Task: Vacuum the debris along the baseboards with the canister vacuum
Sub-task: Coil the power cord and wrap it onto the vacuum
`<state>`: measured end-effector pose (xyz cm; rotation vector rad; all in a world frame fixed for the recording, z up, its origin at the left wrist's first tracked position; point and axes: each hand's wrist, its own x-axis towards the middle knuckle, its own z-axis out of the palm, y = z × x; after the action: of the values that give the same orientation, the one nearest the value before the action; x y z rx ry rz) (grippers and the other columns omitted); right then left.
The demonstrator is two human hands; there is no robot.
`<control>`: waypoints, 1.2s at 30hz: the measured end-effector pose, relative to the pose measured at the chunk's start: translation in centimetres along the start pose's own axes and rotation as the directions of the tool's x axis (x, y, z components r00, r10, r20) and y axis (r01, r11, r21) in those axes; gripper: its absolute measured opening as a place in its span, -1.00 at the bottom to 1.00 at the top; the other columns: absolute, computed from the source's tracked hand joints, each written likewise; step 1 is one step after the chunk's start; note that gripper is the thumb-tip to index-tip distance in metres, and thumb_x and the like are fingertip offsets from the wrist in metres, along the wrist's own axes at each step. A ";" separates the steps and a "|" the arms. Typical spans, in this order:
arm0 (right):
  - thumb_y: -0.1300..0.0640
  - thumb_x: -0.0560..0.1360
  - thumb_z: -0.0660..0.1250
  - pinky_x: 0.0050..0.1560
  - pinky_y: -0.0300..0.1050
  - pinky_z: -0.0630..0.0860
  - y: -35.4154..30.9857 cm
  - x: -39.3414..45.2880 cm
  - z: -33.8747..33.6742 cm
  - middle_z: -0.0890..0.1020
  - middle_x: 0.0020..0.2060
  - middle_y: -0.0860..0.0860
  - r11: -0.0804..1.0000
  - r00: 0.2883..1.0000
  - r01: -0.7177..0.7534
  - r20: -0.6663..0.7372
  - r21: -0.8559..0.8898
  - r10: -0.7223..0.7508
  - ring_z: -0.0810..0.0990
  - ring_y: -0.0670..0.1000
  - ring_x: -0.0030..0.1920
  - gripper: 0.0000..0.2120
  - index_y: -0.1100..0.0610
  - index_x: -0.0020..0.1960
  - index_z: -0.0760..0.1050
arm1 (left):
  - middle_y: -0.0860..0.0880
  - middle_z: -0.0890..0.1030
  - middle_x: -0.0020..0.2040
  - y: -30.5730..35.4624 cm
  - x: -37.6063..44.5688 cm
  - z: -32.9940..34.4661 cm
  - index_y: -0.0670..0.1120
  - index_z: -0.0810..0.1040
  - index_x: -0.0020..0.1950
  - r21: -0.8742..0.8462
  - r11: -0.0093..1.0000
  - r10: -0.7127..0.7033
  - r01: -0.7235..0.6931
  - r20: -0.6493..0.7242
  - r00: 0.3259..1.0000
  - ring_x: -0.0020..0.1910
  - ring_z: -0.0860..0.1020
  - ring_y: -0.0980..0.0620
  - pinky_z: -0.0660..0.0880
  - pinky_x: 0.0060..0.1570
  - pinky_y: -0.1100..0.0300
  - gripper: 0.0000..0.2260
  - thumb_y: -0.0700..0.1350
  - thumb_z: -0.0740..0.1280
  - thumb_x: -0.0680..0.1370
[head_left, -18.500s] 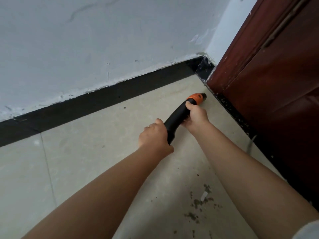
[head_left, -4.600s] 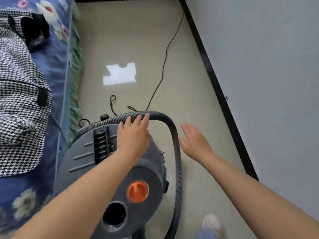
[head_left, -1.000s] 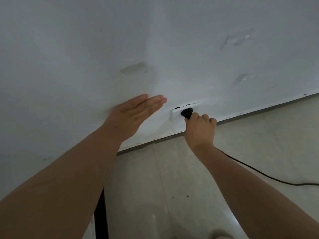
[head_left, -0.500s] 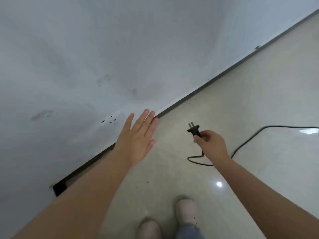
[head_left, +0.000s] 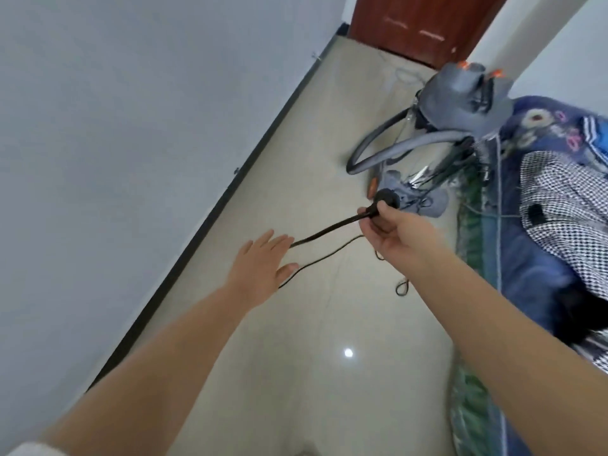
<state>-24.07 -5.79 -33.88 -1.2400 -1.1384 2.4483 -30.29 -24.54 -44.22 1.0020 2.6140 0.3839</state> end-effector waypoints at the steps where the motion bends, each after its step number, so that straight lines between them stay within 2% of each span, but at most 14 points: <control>1: 0.31 0.58 0.18 -0.45 -0.24 0.56 -2.4 0.1 -0.8 0.62 -0.48 0.14 0.999 1.000 0.021 -0.006 0.048 -0.021 0.65 0.01 -0.37 -0.90 0.30 -0.10 0.41 | -0.01 0.35 0.43 1.5 2.3 -0.3 -0.06 0.26 0.46 -0.068 0.998 -0.002 0.001 -0.023 1.000 0.52 0.05 0.06 0.07 0.45 0.08 -0.59 0.04 0.08 0.63; 5: 0.32 0.58 0.17 -0.36 -0.18 0.62 -9.5 1.7 -3.9 0.59 -0.54 0.12 0.976 0.995 0.088 -0.070 0.201 -0.076 0.63 -0.04 -0.49 -0.88 0.28 -0.13 0.40 | -0.05 0.47 0.27 7.3 10.4 -1.4 -0.16 0.43 0.27 -0.283 0.957 0.023 -0.069 -0.160 0.987 0.38 0.32 -0.03 0.20 0.30 0.19 -0.69 -0.06 0.26 0.58; 9: 0.34 0.56 0.20 -0.43 -0.17 0.60 -14.9 5.6 -5.2 0.57 -0.53 0.13 0.957 0.984 0.120 -0.159 0.265 -0.080 0.60 -0.04 -0.53 -0.86 0.28 -0.18 0.40 | -0.07 0.53 0.17 11.4 18.8 -2.4 -0.14 0.48 0.24 -0.242 0.950 0.196 -0.195 -0.018 0.980 0.29 0.41 -0.06 0.25 0.29 0.08 -0.72 -0.04 0.20 0.60; 14: 0.29 0.59 0.17 -0.47 -0.24 0.57 -22.0 14.8 -6.3 0.56 -0.36 0.17 0.950 0.933 0.177 -0.351 0.256 -0.079 0.55 0.04 -0.30 -0.83 0.29 -0.17 0.39 | -0.05 0.48 -0.35 11.3 29.7 -6.6 -0.13 0.35 -0.15 -0.262 0.946 0.215 -0.193 0.060 0.975 -0.29 0.42 -0.11 0.26 -0.28 0.16 -0.78 -0.04 0.14 0.63; 17: 0.26 0.59 0.19 -0.40 -0.20 0.60 -24.4 20.5 -6.2 0.53 -0.30 0.16 0.982 0.895 0.138 -0.440 0.126 -0.070 0.52 0.04 -0.30 -0.81 0.29 -0.19 0.40 | 0.03 0.33 -0.43 10.7 35.8 -10.4 -0.14 0.35 -0.13 -0.131 0.944 0.306 -0.303 0.003 0.952 -0.35 0.35 -0.10 0.19 -0.35 0.12 -0.78 -0.03 0.12 0.63; 19: 0.21 0.57 0.24 -0.10 -0.04 0.63 -25.5 23.7 -5.9 0.57 -0.28 0.15 0.977 0.870 0.057 -0.469 -0.203 -0.149 0.55 0.08 -0.25 -0.81 0.27 -0.19 0.43 | 0.04 0.32 -0.42 11.2 40.3 -12.8 -0.18 0.41 -0.11 -0.089 0.921 0.381 -0.380 -0.012 0.925 -0.36 0.34 -0.08 0.21 -0.38 0.13 -0.75 -0.04 0.12 0.62; 20: 0.17 0.56 0.25 0.04 0.00 0.58 -26.1 25.0 -5.7 0.60 -0.20 0.16 0.874 0.855 0.013 -0.447 -0.487 -0.262 0.57 0.12 -0.16 -0.83 0.27 -0.13 0.47 | 0.05 0.32 -0.42 11.7 42.4 -14.0 -0.20 0.43 -0.11 -0.087 0.906 0.415 -0.415 -0.019 0.910 -0.37 0.32 -0.06 0.21 -0.40 0.20 -0.73 -0.03 0.13 0.62; 22: 0.10 0.56 0.25 0.16 -0.07 0.42 -27.4 27.2 -5.0 0.58 0.08 0.14 0.430 0.853 0.045 -0.189 -0.902 -0.486 0.53 0.13 0.10 -0.74 0.25 0.15 0.47 | 0.08 0.30 -0.42 12.9 46.3 -15.9 -0.17 0.43 -0.14 -0.056 0.879 0.473 -0.473 -0.021 0.881 -0.41 0.30 0.01 0.18 -0.41 0.29 -0.66 0.07 0.10 0.62; 24: 0.06 0.56 0.25 0.27 -0.14 0.25 -28.9 30.3 -4.2 0.47 0.27 0.12 0.085 0.852 0.197 0.128 -0.977 -0.508 0.38 0.10 0.30 -0.58 0.23 0.35 0.36 | 0.09 0.29 -0.43 13.9 50.3 -17.6 -0.10 0.38 -0.18 -0.007 0.853 0.522 -0.522 -0.001 0.853 -0.44 0.28 0.11 0.18 -0.42 0.33 -0.57 0.23 -0.03 0.52; 27: -0.01 0.51 0.26 0.25 0.02 0.33 -32.0 36.0 -2.3 0.56 0.13 0.17 -0.124 0.786 0.400 0.409 -0.908 -0.463 0.47 0.16 0.19 -0.54 0.27 0.29 0.44 | 0.09 0.30 -0.44 14.7 55.5 -20.1 -0.09 0.33 -0.22 0.001 0.850 0.527 -0.527 0.004 0.850 -0.43 0.30 0.09 0.25 -0.37 0.28 -0.48 0.32 -0.13 0.41; 29: 0.06 0.53 0.27 0.04 -0.07 0.42 -34.7 39.1 -0.7 0.59 -0.09 0.13 -0.066 0.745 0.485 0.451 -0.872 -0.492 0.52 0.09 -0.06 -0.64 0.26 0.22 0.49 | 0.09 0.30 -0.45 15.2 58.5 -21.7 -0.11 0.35 -0.22 -0.054 0.856 0.513 -0.514 -0.029 0.858 -0.45 0.29 0.12 0.24 -0.38 0.29 -0.53 0.31 0.05 0.49; 32: 0.16 0.59 0.19 -0.25 -0.05 0.39 -38.6 42.5 1.4 0.52 -0.32 0.16 0.007 0.720 0.547 0.467 -0.837 -0.513 0.46 0.10 -0.31 -0.77 0.33 -0.03 0.51 | 0.06 0.33 -0.44 15.3 62.4 -23.9 -0.14 0.40 -0.19 -0.132 0.877 0.462 -0.462 -0.032 0.886 -0.45 0.29 0.13 0.26 -0.40 0.33 -0.75 -0.01 0.18 0.59; 34: 0.16 0.61 0.15 -0.25 0.03 0.43 -41.0 44.6 2.9 0.55 -0.35 0.25 0.062 0.737 0.537 0.432 -0.841 -0.521 0.51 0.11 -0.36 -0.75 0.26 -0.18 0.43 | 0.03 0.36 -0.41 14.1 65.1 -24.8 -0.19 0.43 -0.17 -0.221 0.912 0.349 -0.346 -0.026 0.937 -0.43 0.32 0.11 0.29 -0.39 0.36 -0.78 -0.07 0.21 0.59; 36: 0.16 0.62 0.12 -0.22 -0.01 0.47 -43.7 47.1 4.1 0.51 -0.42 0.19 0.263 0.767 0.521 0.310 -0.812 -0.562 0.52 -0.12 -0.46 -0.73 0.14 -0.27 0.32 | -0.02 0.40 -0.36 12.2 68.1 -25.4 -0.26 0.46 -0.13 -0.320 0.927 0.223 -0.194 0.056 0.973 -0.38 0.39 0.09 0.30 -0.33 0.37 -0.70 -0.02 0.21 0.59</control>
<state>-64.98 43.83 -30.96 -0.7479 -2.4633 1.2180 -80.72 27.24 -29.88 1.1561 2.2760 0.7589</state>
